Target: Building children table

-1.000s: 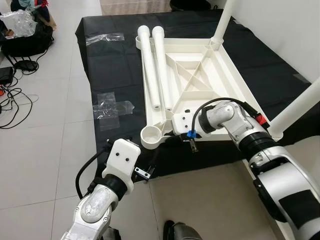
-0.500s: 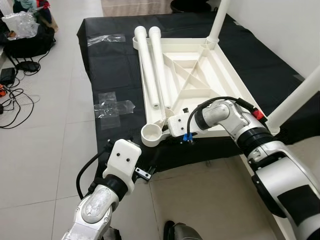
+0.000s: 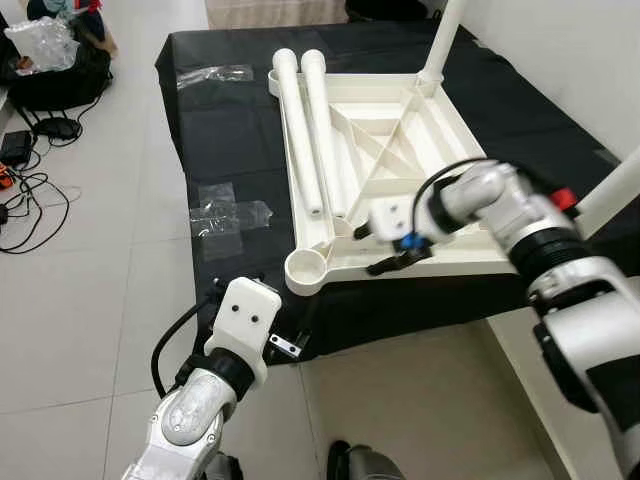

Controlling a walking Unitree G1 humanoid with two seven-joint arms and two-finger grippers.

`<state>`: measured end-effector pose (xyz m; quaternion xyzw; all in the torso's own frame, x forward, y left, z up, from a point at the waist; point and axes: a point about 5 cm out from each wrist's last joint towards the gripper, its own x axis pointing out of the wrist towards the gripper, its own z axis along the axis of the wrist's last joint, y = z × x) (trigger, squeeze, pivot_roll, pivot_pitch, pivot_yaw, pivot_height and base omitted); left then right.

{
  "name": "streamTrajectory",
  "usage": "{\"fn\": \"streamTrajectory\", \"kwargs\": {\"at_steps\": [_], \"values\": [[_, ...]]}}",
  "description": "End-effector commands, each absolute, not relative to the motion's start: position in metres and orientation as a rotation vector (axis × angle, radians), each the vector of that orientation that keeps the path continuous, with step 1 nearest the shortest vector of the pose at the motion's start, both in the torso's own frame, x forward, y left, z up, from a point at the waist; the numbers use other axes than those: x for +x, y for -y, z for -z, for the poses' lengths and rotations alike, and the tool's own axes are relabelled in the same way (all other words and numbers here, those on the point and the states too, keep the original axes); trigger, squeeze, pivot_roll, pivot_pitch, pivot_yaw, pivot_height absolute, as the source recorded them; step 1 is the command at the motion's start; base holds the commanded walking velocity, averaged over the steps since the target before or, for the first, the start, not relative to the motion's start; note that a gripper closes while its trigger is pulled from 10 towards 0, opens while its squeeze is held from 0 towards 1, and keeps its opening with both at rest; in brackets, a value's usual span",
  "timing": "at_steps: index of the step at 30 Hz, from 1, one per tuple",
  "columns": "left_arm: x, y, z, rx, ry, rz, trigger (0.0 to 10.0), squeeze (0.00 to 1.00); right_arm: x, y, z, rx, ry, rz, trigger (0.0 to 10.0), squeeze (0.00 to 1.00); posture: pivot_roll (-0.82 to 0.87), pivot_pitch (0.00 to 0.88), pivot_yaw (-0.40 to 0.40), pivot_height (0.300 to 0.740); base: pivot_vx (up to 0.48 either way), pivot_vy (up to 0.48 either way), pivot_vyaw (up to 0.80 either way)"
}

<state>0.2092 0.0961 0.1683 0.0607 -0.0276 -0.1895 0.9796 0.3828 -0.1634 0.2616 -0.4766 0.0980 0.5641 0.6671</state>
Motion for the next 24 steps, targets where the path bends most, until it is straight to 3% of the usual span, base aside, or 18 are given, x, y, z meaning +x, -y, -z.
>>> {"fn": "streamTrajectory", "kwargs": {"at_steps": [1, 7, 12, 24], "values": [[0.210, -0.095, -0.163, 0.121, 0.033, 0.389, 10.0, 0.00, 0.387, 0.164, -0.283, -0.913, -0.125, -1.210, 10.0, 0.00, 0.01, 0.141, -0.085, 0.740, 0.000, 0.000, 0.00], [0.210, -0.095, -0.162, 0.120, 0.034, 0.385, 10.0, 0.00, 0.400, 0.136, -0.295, -0.581, 0.017, -1.056, 10.0, 0.00, 0.01, 0.135, -0.087, 0.740, 0.000, 0.000, 0.00], [0.211, -0.095, -0.162, 0.122, 0.036, 0.378, 10.0, 0.00, 0.415, 0.105, -0.267, -0.245, -0.141, -0.777, 10.0, 0.00, 0.02, 0.128, -0.086, 0.740, 0.000, 0.000, 0.00], [0.212, -0.098, -0.162, 0.120, 0.042, 0.349, 10.0, 0.00, 0.410, 0.065, -0.223, -0.192, -0.302, -0.569, 10.0, 0.00, 0.02, 0.100, -0.094, 0.740, 0.000, 0.000, 0.00]]}}
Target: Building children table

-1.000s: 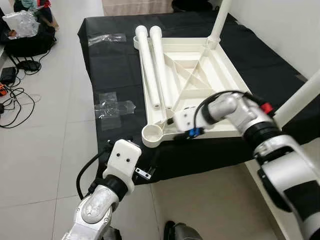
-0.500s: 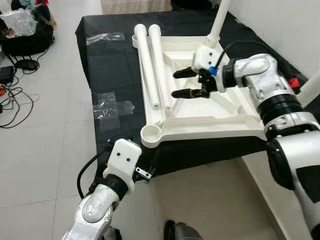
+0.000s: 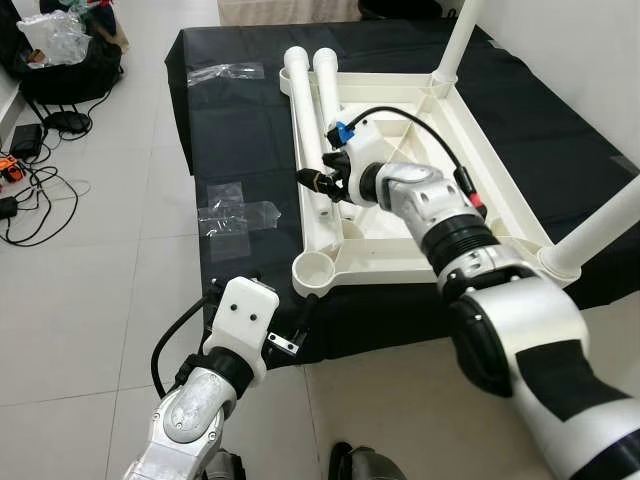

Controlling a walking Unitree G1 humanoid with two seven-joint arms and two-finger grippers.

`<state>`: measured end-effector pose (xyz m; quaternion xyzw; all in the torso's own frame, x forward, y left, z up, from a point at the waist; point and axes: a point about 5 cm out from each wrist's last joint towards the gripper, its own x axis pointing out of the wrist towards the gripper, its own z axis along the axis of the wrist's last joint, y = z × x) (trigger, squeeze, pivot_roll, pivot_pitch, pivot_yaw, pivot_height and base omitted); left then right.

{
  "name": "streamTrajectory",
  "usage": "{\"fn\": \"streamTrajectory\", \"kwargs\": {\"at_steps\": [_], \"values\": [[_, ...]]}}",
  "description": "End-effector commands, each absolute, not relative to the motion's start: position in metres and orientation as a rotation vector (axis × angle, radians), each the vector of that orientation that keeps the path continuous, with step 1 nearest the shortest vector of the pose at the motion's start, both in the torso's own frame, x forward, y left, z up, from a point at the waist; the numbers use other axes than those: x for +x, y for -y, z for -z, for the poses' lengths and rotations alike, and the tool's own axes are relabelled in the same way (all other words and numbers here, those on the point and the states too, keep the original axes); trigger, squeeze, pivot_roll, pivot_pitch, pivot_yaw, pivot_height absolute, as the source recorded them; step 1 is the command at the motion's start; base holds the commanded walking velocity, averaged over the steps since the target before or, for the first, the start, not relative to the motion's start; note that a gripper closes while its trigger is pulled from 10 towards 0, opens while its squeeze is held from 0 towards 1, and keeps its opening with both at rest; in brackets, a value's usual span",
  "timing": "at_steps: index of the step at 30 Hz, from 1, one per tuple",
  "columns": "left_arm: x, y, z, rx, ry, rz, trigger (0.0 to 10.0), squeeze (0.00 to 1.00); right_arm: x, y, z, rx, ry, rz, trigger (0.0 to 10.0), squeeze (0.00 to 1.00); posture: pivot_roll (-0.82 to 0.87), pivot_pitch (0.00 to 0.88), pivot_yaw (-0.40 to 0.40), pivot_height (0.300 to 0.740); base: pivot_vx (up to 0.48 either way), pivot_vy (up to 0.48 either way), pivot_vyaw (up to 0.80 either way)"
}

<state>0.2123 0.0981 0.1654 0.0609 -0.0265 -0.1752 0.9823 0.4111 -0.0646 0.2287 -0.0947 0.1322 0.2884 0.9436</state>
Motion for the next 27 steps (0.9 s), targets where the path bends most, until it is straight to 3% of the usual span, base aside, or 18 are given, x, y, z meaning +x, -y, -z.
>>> {"fn": "streamTrajectory", "kwargs": {"at_steps": [1, 9, 19, 27], "values": [[0.212, -0.098, -0.162, 0.120, 0.044, 0.348, 10.0, 0.00, 0.407, 0.060, -0.214, -0.203, -0.332, -0.559, 10.0, 0.00, 0.02, 0.096, -0.095, 0.740, 0.000, 0.000, 0.00], [0.214, -0.097, -0.162, 0.119, 0.049, 0.345, 10.0, 0.00, 0.395, 0.056, -0.184, -0.229, -0.422, -0.511, 10.0, 0.00, 0.02, 0.090, -0.096, 0.740, 0.000, 0.000, 0.00], [0.215, -0.097, -0.162, 0.121, 0.054, 0.348, 10.0, 0.00, 0.396, 0.059, -0.201, -0.207, -0.370, -0.450, 10.0, 0.00, 0.02, 0.099, -0.099, 0.740, 0.000, 0.000, 0.00], [0.214, -0.098, -0.162, 0.123, 0.055, 0.342, 10.0, 0.00, 0.379, 0.052, -0.186, -0.238, -0.433, -0.521, 10.0, 0.00, 0.01, 0.108, -0.094, 0.740, 0.000, 0.000, 0.00]]}}
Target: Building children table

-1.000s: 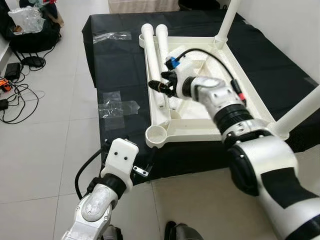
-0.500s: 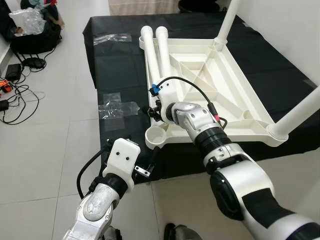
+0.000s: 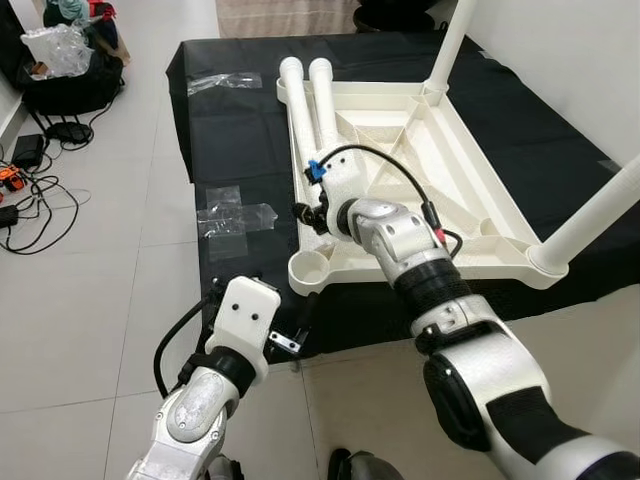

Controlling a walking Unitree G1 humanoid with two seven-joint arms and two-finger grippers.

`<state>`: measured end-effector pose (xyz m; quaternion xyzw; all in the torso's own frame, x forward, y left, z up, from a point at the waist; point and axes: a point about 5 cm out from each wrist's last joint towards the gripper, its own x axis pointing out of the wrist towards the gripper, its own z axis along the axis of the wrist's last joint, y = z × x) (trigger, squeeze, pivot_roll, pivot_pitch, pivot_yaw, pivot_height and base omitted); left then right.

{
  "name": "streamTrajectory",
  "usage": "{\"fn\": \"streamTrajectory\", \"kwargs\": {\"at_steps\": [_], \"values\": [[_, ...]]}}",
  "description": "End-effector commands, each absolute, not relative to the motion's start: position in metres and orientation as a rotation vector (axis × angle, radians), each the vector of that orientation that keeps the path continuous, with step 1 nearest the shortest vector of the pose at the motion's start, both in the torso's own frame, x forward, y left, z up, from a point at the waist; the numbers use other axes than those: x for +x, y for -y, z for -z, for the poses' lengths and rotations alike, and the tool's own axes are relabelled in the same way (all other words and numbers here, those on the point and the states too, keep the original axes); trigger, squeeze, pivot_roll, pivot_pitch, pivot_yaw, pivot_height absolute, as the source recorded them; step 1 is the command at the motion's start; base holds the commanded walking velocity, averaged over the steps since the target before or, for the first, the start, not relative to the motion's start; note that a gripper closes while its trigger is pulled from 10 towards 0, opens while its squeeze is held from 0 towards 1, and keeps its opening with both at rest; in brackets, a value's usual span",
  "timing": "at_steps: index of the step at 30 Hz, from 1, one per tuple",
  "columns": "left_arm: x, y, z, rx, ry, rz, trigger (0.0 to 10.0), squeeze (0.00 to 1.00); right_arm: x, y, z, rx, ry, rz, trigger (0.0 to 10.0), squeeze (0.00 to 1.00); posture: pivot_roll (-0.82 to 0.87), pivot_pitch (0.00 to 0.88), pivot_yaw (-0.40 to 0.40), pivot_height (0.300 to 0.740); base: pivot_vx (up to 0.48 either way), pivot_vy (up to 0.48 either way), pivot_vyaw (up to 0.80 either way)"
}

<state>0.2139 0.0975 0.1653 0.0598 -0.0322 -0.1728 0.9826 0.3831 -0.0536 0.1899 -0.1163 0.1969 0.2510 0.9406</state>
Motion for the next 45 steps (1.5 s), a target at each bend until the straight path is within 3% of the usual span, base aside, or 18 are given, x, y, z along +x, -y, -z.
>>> {"fn": "streamTrajectory", "kwargs": {"at_steps": [1, 9, 17, 22, 33, 45], "values": [[0.214, -0.098, -0.162, 0.123, 0.055, 0.342, 10.0, 0.00, 0.379, 0.052, -0.186, -0.238, -0.433, -0.521, 10.0, 0.00, 0.01, 0.108, -0.094, 0.740, 0.000, 0.000, 0.00], [0.215, -0.097, -0.162, 0.122, 0.057, 0.345, 10.0, 0.00, 0.370, 0.039, -0.185, -0.173, -0.463, -0.540, 10.0, 0.00, 0.01, 0.111, -0.094, 0.740, 0.000, 0.000, 0.00], [0.214, -0.097, -0.162, 0.120, 0.055, 0.337, 10.0, 0.00, 0.364, 0.026, -0.177, -0.266, -0.459, -0.579, 10.0, 0.00, 0.01, 0.119, -0.104, 0.740, 0.000, 0.000, 0.00], [0.215, -0.098, -0.163, 0.120, 0.057, 0.334, 10.0, 0.00, 0.365, 0.029, -0.168, -0.344, -0.454, -0.564, 10.0, 0.00, 0.01, 0.119, -0.106, 0.740, 0.000, 0.000, 0.00], [0.212, -0.100, -0.166, 0.119, 0.057, 0.323, 10.0, 0.00, 0.380, 0.039, -0.162, -0.260, -0.512, -0.437, 10.0, 0.00, 0.01, 0.152, -0.113, 0.740, 0.000, 0.000, 0.00], [0.207, -0.101, -0.165, 0.111, 0.045, 0.316, 10.0, 0.00, 0.386, 0.031, -0.170, -0.344, -0.503, -0.493, 10.0, 0.00, 0.00, 0.181, -0.128, 0.740, 0.000, 0.000, 0.00]]}}
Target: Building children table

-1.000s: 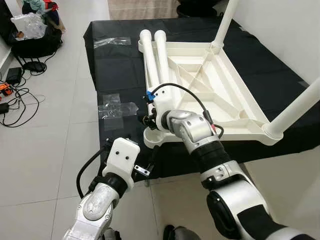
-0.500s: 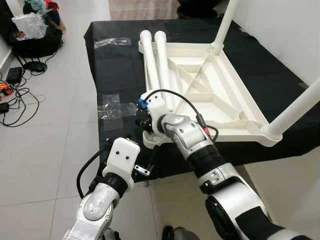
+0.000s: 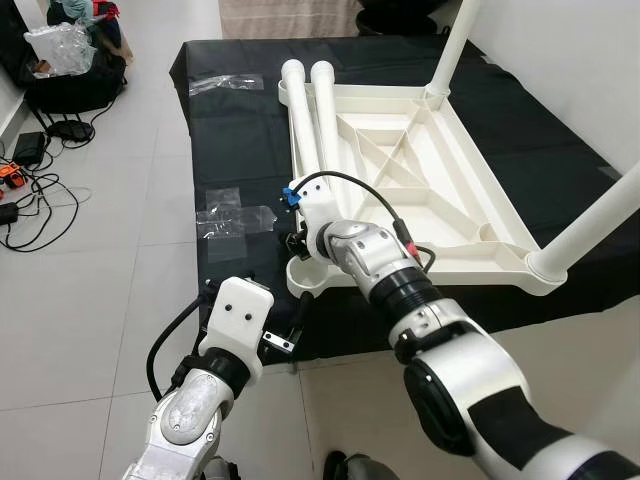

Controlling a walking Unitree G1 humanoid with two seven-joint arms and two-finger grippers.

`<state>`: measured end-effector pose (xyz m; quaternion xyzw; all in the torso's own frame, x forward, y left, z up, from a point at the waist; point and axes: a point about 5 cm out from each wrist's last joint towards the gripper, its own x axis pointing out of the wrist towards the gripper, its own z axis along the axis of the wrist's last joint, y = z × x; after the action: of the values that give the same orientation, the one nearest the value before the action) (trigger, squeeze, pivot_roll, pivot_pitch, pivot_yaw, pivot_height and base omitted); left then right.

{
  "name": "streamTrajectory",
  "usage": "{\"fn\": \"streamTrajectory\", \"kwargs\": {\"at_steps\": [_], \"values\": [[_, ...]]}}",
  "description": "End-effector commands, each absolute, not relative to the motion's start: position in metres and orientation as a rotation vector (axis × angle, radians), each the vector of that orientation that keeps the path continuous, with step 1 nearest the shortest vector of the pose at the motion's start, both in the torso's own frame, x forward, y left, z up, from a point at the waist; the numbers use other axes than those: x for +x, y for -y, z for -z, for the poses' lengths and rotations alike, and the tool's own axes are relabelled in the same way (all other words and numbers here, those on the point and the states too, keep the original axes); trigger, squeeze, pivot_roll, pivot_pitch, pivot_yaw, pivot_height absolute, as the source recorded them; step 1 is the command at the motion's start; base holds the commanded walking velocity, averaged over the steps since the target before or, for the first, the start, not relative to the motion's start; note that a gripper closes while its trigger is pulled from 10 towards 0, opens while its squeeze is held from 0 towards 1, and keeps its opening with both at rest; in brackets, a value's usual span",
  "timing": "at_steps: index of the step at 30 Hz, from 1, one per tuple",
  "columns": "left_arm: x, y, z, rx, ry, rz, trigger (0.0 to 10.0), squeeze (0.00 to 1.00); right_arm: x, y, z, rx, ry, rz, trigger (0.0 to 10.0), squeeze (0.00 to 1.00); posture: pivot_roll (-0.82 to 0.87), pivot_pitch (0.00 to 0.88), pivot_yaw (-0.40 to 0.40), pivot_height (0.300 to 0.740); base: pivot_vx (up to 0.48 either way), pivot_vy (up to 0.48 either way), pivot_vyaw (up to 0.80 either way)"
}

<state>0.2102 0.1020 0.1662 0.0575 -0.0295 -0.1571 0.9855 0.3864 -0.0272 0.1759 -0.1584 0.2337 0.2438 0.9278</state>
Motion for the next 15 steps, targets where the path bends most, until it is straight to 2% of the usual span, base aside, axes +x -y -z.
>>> {"fn": "streamTrajectory", "kwargs": {"at_steps": [1, 6, 7, 10, 11, 15], "values": [[0.2075, -0.1011, -0.1648, 0.111, 0.045, 0.316, 10.0, 0.00, 0.3861, 0.0307, -0.1701, -0.344, -0.503, -0.493, 10.0, 0.00, 0.00, 0.181, -0.128, 0.740, 0.000, 0.000, 0.00], [0.2065, -0.1016, -0.1643, 0.110, 0.042, 0.307, 10.0, 0.00, 0.3872, 0.0290, -0.1694, -0.359, -0.497, -0.493, 10.0, 0.00, 0.00, 0.188, -0.133, 0.740, 0.000, 0.000, 0.00], [0.2064, -0.1019, -0.1643, 0.111, 0.041, 0.304, 10.0, 0.00, 0.3879, 0.0299, -0.1692, -0.354, -0.495, -0.485, 4.7, 0.00, 0.00, 0.187, -0.137, 0.740, 0.000, 0.000, 0.00], [0.2064, -0.1022, -0.1643, 0.111, 0.041, 0.303, 10.0, 0.00, 0.3886, 0.0304, -0.1690, -0.350, -0.494, -0.480, 4.7, 0.00, 0.00, 0.187, -0.137, 0.740, 0.000, 0.000, 0.00], [0.2066, -0.1027, -0.1643, 0.112, 0.041, 0.301, 10.0, 0.00, 0.3893, 0.0308, -0.1694, -0.344, -0.492, -0.476, 0.0, 0.00, 0.00, 0.187, -0.137, 0.740, 0.000, 0.000, 0.00], [0.2071, -0.1036, -0.1643, 0.113, 0.042, 0.297, 10.0, 0.00, 0.3906, 0.0313, -0.1710, -0.341, -0.487, -0.473, 0.0, 0.00, -0.01, 0.184, -0.138, 0.740, 0.000, 0.000, 0.00]]}}
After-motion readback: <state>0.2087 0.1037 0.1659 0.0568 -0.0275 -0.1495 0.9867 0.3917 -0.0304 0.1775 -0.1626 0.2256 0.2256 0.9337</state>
